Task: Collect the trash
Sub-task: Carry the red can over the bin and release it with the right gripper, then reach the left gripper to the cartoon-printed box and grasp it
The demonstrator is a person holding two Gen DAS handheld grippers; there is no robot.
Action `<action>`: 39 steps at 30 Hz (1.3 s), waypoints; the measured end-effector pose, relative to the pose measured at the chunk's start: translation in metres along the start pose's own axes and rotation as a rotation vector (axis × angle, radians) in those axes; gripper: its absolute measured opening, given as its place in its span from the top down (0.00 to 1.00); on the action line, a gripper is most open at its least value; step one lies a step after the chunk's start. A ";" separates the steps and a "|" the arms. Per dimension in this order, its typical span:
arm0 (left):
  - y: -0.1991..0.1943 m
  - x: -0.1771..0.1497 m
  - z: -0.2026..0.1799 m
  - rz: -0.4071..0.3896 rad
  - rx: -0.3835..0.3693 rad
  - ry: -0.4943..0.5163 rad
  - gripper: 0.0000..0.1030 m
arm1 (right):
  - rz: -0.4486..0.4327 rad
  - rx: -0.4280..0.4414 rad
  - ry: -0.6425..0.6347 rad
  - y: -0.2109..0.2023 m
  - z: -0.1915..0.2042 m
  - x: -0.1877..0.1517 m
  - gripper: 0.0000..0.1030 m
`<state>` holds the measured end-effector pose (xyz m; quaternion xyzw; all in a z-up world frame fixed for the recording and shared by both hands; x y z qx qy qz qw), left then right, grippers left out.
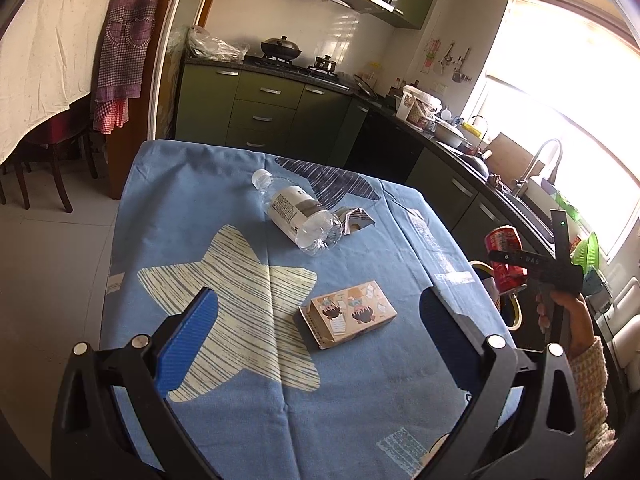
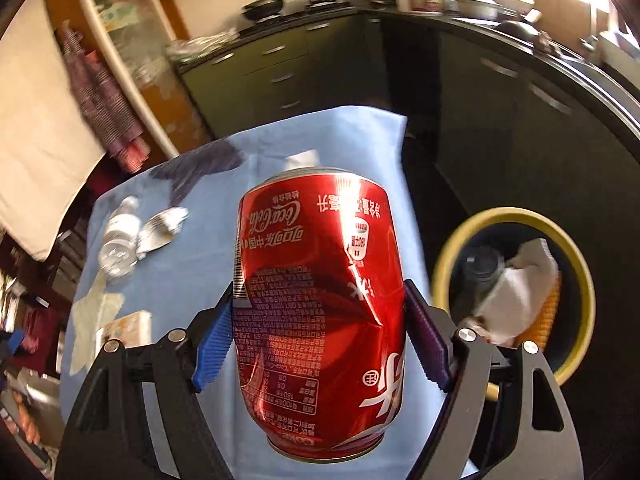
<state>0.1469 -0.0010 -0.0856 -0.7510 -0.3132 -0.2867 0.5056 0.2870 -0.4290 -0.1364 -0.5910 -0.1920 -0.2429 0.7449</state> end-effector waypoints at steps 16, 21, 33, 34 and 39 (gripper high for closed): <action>0.015 -0.005 -0.032 0.038 -0.017 0.077 0.07 | -0.002 -0.259 0.222 0.037 -0.183 -0.003 0.18; 0.021 -0.010 -0.037 0.057 -0.038 0.091 0.07 | -0.054 -0.163 0.250 0.001 -0.157 -0.019 0.18; 0.055 -0.029 -0.091 0.150 -0.255 0.601 0.07 | -0.031 0.107 0.134 -0.035 -0.044 -0.091 0.16; 0.063 -0.033 -0.092 0.175 -0.259 0.657 0.07 | -0.032 0.116 0.130 -0.037 -0.038 -0.097 0.16; 0.102 -0.036 -0.082 0.302 -0.342 0.699 0.07 | -0.046 0.116 0.108 -0.052 -0.016 -0.114 0.15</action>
Point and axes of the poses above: each gripper's, at about its wrist camera, not at the fingertips, and y roughly the way its jaws point, z to its left, x to its top, the point moved 8 cm from there along y, roughly the way its jaws point, and after that the axes turned 1 degree about -x, right-handed, at the moved point
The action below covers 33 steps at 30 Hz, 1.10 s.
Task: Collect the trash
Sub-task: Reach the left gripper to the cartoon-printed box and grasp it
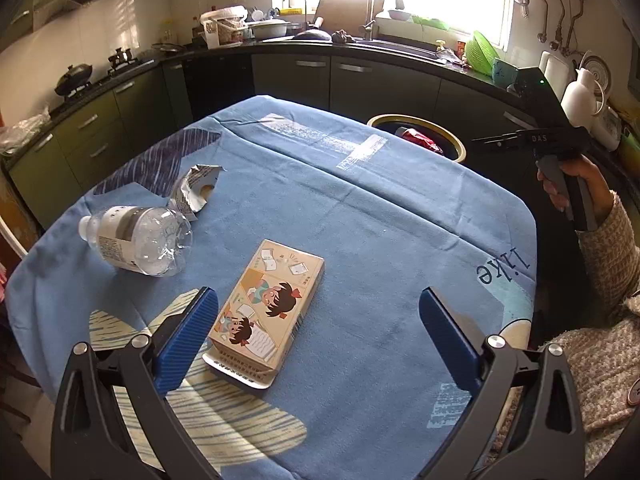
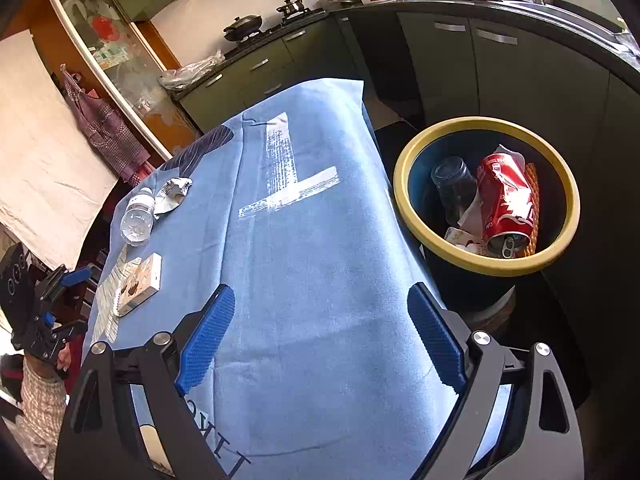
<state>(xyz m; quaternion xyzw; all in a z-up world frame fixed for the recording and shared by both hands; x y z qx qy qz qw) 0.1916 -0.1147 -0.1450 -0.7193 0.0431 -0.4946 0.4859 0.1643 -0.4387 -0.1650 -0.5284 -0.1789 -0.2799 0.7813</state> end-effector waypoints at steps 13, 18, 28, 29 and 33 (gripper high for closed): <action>0.055 -0.008 0.029 0.135 -0.113 0.043 0.07 | 0.011 0.017 0.010 -0.001 0.010 -0.009 0.14; 0.059 -0.013 0.027 0.146 -0.119 0.057 0.11 | 0.010 0.022 0.011 -0.002 0.010 -0.007 0.14; 0.066 -0.019 0.029 0.177 -0.096 0.077 0.21 | 0.011 0.071 -0.001 -0.003 0.022 -0.006 0.13; 0.067 -0.021 0.029 0.183 -0.094 0.080 0.23 | 0.010 0.071 -0.001 -0.004 0.022 -0.006 0.13; 0.068 -0.023 0.027 0.184 -0.065 0.106 0.26 | 0.005 0.070 0.005 -0.006 0.020 -0.006 0.13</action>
Point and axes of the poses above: each gripper's, at about its wrist camera, not at the fingertips, and y roughly the way its jaws point, z to its left, x to its top, the point moved 8 cm from there along y, roughly the way its jaws point, and after that the axes turned 1 degree about -x, right-handed, at the moved point
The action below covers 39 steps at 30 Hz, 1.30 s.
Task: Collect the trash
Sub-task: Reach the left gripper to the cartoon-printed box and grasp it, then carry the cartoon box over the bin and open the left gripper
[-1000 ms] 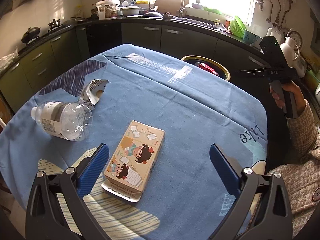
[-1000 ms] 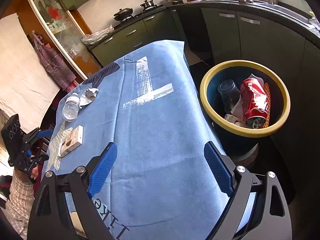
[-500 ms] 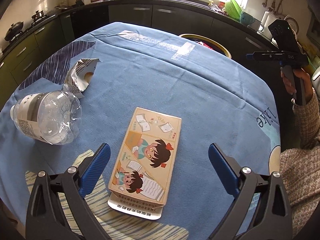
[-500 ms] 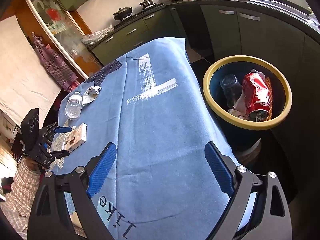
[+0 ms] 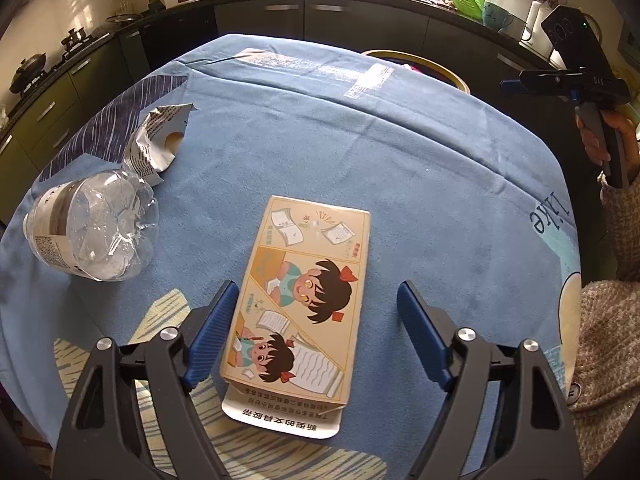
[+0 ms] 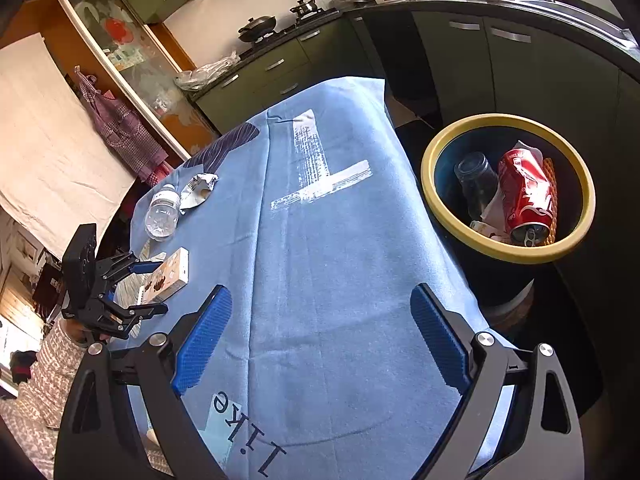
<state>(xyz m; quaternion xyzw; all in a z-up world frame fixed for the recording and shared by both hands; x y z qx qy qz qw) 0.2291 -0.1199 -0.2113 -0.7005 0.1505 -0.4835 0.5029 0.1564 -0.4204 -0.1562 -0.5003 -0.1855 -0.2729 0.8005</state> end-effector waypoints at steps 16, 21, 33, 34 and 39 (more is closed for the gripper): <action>-0.006 0.000 -0.013 -0.006 0.058 0.005 0.45 | -0.005 0.014 0.010 0.000 -0.005 -0.001 0.13; -0.013 0.008 -0.021 -0.016 0.049 0.014 0.45 | -0.021 0.016 0.017 -0.006 -0.009 -0.001 0.13; -0.028 0.090 -0.072 -0.072 -0.018 0.117 0.45 | -0.110 0.025 0.073 -0.042 -0.041 -0.001 0.13; -0.026 0.100 -0.078 -0.074 -0.028 0.134 0.45 | -0.121 0.023 0.085 -0.047 -0.047 -0.002 0.13; -0.004 0.169 -0.118 -0.090 -0.080 0.229 0.45 | -0.186 -0.008 0.164 -0.080 -0.092 -0.010 0.13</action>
Point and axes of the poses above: each gripper's, at about its wrist camera, not at the fingertips, and y roughly the way its jaws point, z to its left, x to its top, the point moved 8 cm from there along y, roughly the way its jaws point, and after that the axes turned 1 degree about -x, right-handed, at the moved point
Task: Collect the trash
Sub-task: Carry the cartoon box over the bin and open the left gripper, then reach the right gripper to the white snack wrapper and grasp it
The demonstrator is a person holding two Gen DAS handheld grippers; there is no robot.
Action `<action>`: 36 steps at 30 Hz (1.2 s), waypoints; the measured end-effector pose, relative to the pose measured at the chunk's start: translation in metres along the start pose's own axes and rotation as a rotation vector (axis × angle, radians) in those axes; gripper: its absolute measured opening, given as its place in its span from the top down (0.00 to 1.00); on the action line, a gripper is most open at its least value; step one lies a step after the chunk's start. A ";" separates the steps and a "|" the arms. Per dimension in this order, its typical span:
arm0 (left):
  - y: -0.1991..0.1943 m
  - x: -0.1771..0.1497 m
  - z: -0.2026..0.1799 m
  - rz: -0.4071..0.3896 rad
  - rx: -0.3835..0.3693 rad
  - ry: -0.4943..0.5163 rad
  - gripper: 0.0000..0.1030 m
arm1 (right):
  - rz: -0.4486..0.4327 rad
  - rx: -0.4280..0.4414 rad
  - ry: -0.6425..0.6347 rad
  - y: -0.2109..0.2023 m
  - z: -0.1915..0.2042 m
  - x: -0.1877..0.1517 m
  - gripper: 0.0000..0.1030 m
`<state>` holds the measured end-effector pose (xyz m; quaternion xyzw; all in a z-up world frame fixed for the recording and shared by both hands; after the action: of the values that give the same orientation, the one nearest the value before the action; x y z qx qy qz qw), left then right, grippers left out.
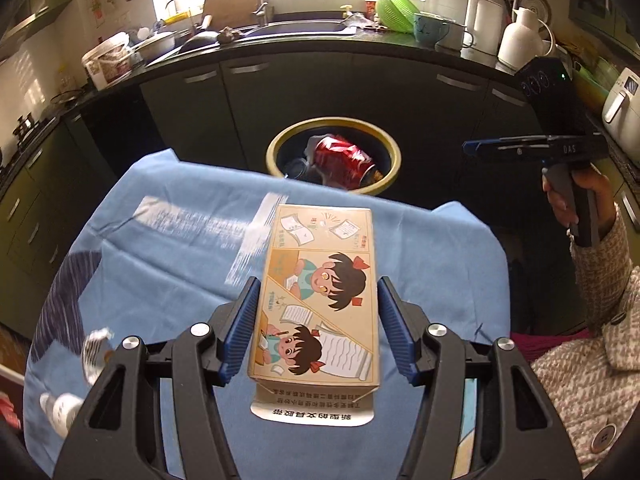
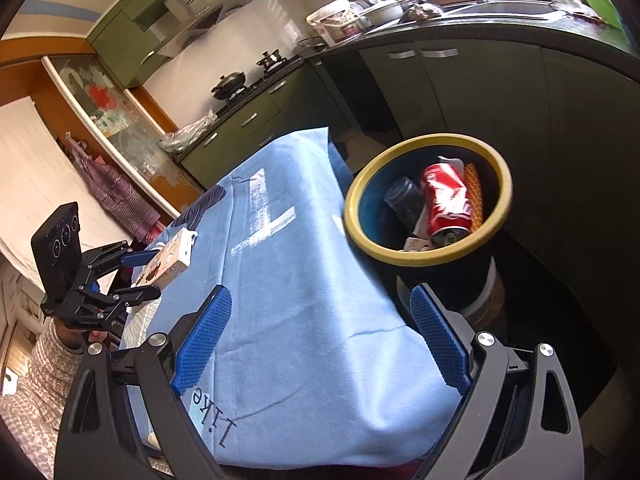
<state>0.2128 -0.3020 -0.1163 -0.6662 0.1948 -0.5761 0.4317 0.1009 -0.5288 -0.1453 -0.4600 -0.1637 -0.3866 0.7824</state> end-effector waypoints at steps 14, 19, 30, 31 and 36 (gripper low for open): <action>0.174 0.155 0.000 0.042 -0.017 -0.099 0.29 | -0.104 -0.116 0.239 -0.078 -0.126 -0.019 0.11; 0.161 0.155 0.001 0.003 -0.017 -0.182 0.29 | -0.103 -0.110 0.247 -0.081 -0.135 -0.023 0.11; -0.017 0.048 0.001 -0.274 0.125 -0.324 0.14 | 0.003 -0.064 0.130 -0.033 -0.077 -0.018 0.11; -0.032 0.031 0.005 -0.298 0.150 -0.343 0.13 | 0.019 -0.060 0.109 -0.027 -0.066 -0.018 0.11; -0.096 -0.051 0.041 -0.397 0.359 -0.424 0.11 | 0.107 -0.038 -0.049 0.012 0.003 -0.009 0.11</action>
<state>0.2153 -0.1964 -0.0683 -0.7094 -0.1375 -0.5227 0.4524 0.1049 -0.5185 -0.1562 -0.4924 -0.1507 -0.3358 0.7887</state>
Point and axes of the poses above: each gripper's, at about its wrist camera, not at the fingertips, and y roughly the way its jaws point, z to its left, x to its top, the point moved 8 cm from there along y, roughly the way its jaws point, and after that the axes turned 1 degree about -x, right-handed, at the moved point
